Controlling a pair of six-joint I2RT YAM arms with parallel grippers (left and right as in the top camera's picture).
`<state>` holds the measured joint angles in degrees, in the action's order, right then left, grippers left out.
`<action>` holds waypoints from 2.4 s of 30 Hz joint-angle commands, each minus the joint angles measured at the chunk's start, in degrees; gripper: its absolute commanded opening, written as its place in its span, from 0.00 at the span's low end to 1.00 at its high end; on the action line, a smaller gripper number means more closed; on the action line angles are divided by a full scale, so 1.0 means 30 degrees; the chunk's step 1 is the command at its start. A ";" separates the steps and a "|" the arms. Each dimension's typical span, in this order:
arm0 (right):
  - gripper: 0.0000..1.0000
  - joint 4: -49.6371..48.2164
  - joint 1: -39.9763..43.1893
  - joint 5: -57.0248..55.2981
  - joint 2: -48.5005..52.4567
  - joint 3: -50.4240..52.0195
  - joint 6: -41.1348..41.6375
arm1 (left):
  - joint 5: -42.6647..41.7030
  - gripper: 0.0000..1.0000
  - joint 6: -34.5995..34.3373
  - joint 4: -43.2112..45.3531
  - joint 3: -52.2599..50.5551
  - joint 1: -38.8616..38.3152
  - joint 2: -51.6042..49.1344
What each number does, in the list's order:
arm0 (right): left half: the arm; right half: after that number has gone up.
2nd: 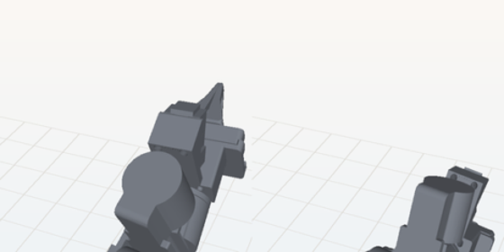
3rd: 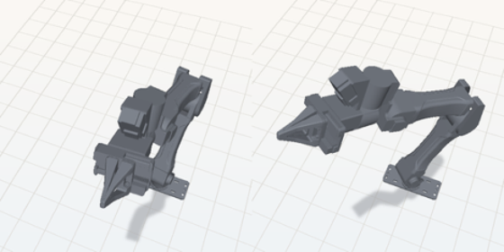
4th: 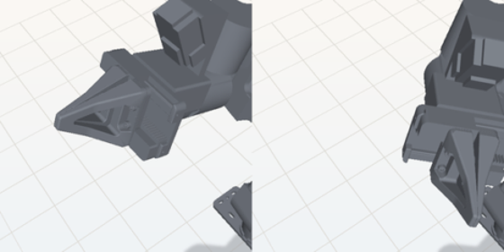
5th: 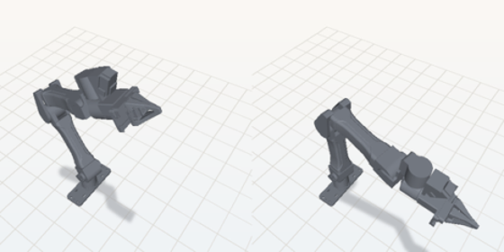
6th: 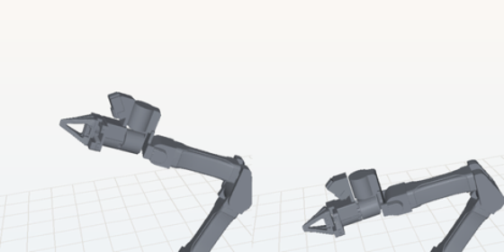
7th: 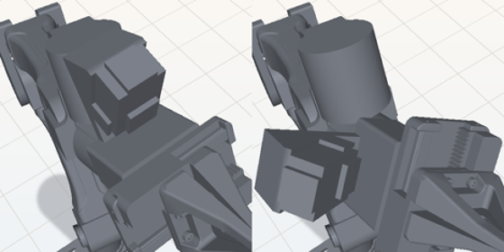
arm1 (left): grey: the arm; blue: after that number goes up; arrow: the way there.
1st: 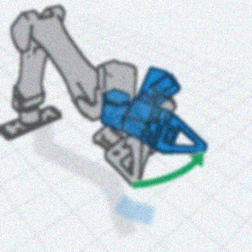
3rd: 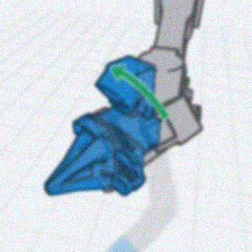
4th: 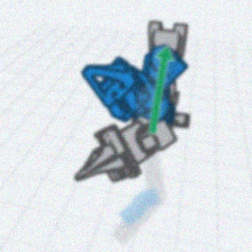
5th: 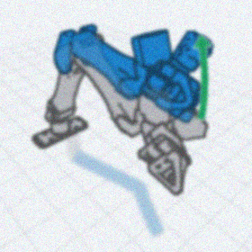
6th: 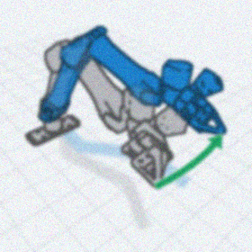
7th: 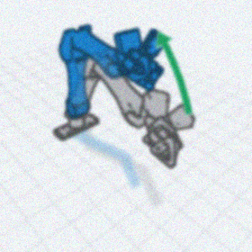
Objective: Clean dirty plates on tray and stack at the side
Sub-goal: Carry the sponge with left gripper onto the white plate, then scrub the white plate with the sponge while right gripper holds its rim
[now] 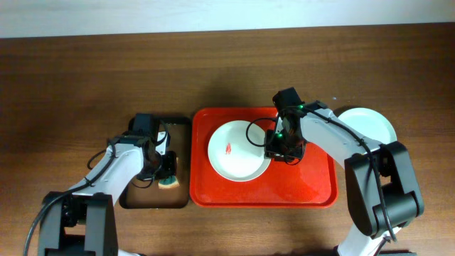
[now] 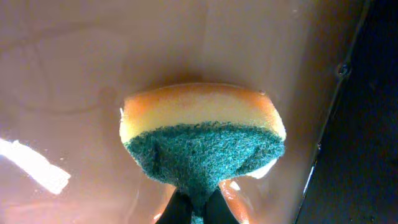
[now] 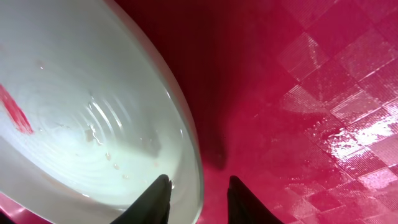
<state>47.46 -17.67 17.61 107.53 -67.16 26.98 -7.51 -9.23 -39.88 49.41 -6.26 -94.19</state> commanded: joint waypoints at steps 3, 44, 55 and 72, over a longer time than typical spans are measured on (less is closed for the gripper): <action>0.22 -0.0124 -0.0146 -0.0109 -0.0080 0.0080 0.0022 | 0.0226 0.00 -0.0175 -0.0080 0.0080 -0.0007 -0.1056; 0.04 -0.2004 -0.1610 0.0051 -0.0073 0.0087 -0.0408 | -0.1290 0.00 -0.2703 -0.0350 0.6834 -0.6404 -0.2200; 0.04 -0.2055 -0.1610 0.0051 -0.0073 0.0087 -0.0408 | -0.0874 0.00 -0.3133 0.1107 0.6834 -0.6419 -0.6776; 0.04 -0.2069 -0.1610 0.0051 -0.0073 0.0087 -0.0401 | -0.1967 0.00 -0.2047 -0.0233 0.6812 -0.5268 -0.1647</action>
<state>41.45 -21.91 17.45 107.53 -67.16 26.35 -16.60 -16.27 -39.92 69.95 -22.15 -97.21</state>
